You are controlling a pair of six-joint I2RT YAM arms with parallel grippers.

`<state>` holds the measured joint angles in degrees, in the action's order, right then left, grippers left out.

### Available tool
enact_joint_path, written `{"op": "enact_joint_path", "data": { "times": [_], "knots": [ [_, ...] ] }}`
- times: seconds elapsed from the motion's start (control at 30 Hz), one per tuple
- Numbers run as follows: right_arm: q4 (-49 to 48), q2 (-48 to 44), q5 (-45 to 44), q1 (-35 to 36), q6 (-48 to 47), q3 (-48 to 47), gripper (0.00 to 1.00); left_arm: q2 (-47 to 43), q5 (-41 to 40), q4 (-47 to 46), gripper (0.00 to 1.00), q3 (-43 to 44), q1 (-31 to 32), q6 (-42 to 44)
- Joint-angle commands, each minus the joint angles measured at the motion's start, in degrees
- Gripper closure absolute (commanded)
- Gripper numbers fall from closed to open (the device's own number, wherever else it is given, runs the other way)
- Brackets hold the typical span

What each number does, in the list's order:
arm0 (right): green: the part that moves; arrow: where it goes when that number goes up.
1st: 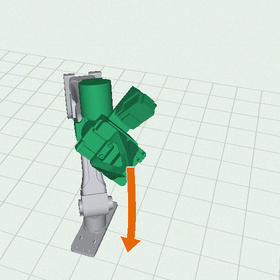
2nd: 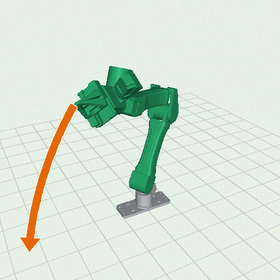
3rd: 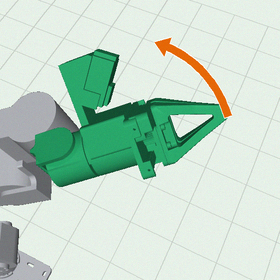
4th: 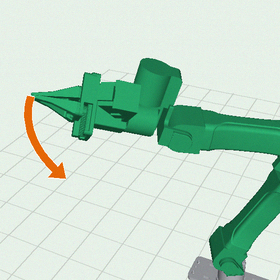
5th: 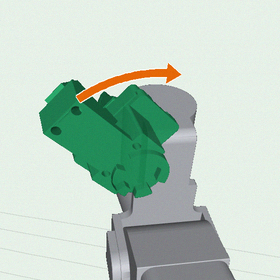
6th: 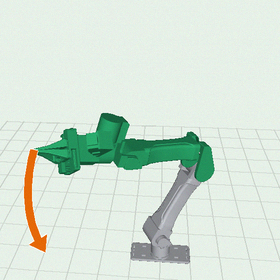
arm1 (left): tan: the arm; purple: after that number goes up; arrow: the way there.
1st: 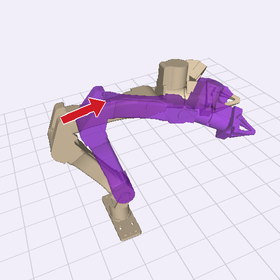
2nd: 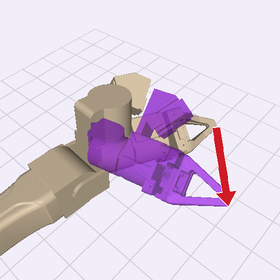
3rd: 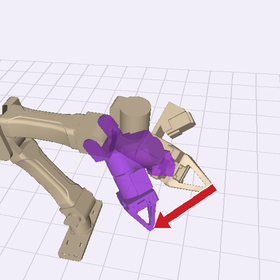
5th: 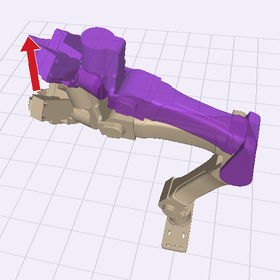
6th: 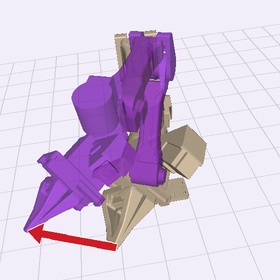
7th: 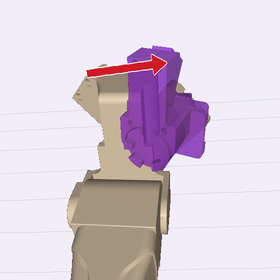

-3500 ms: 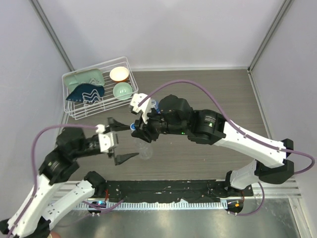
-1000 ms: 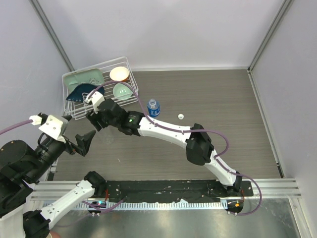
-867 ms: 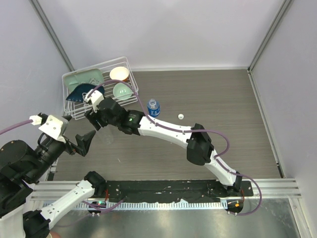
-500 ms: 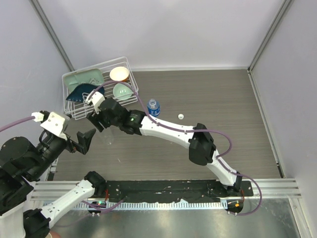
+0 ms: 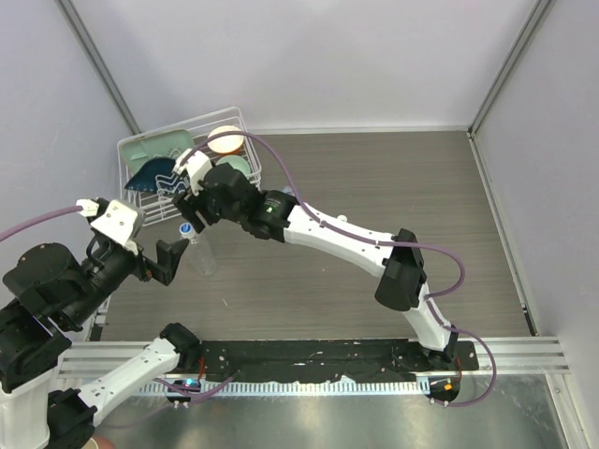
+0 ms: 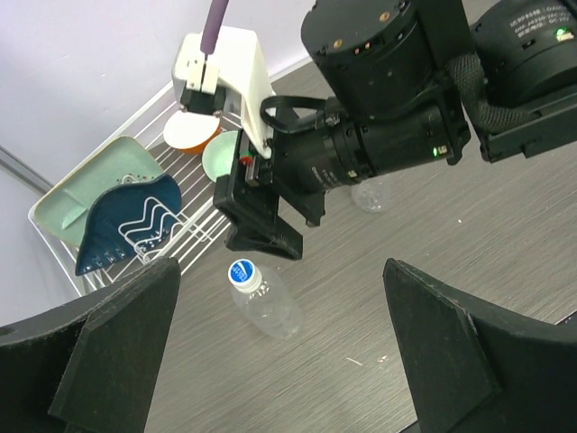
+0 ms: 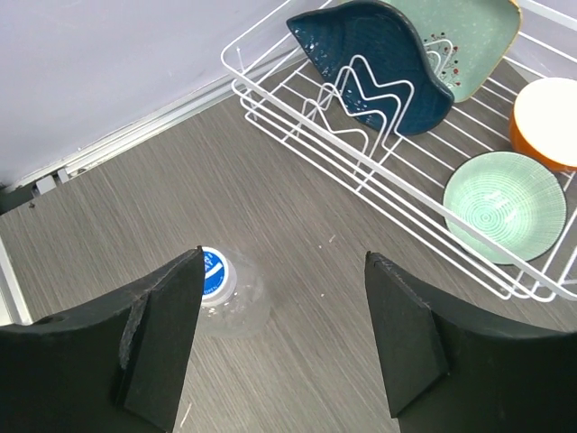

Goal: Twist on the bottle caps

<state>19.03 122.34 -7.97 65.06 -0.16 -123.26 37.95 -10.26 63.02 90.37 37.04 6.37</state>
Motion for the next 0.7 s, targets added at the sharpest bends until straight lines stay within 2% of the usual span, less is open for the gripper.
{"op": "enact_joint_path", "data": {
  "times": [0.0,0.13,0.23,0.33,0.4,0.43,0.5,0.53,0.63,0.67],
  "knots": [
    [0.66,-5.44,0.15,-1.94,0.07,-0.76,0.24,0.45,0.95,-0.01,0.0,1.21,-0.21,0.22],
    [1.8,-10.19,-3.1,-5.37,1.83,0.83,0.24,1.76,1.3,0.17,0.0,0.86,-0.21,0.66],
    [4.08,-15.8,-9.59,-9.75,4.28,2.05,0.24,4.75,1.82,0.95,0.0,1.56,-0.21,1.62],
    [5.32,-24.65,-15.65,-14.06,6.66,6.6,0.3,9.84,6.98,0.27,0.0,2.27,-0.21,4.0],
    [5.41,-29.51,-21.44,-15.83,7.02,9.78,0.39,15.11,9.81,-0.79,0.0,3.14,-0.21,3.82],
    [5.41,-34.84,-23.74,-17.23,7.28,13.01,0.49,17.13,12.61,-1.76,0.0,4.71,-0.21,3.74],
    [6.19,-39.79,-29.1,-18.38,8.16,16.2,0.65,23.7,15.17,-2.9,0.0,6.3,-0.04,3.56],
    [6.72,-43.9,-33.82,-18.91,8.86,19.26,0.83,26.44,16.84,-4.47,0.0,7.88,0.31,3.3],
    [9.88,-49.73,-39.91,-20.32,11.41,25.51,0.99,36.2,15.11,-8.35,0.0,10.78,5.31,3.56],
    [11.19,-53.57,-40.8,-20.67,12.2,27.27,0.99,38.4,12.83,-9.31,0.0,12.88,6.89,3.82]
  ]
}}
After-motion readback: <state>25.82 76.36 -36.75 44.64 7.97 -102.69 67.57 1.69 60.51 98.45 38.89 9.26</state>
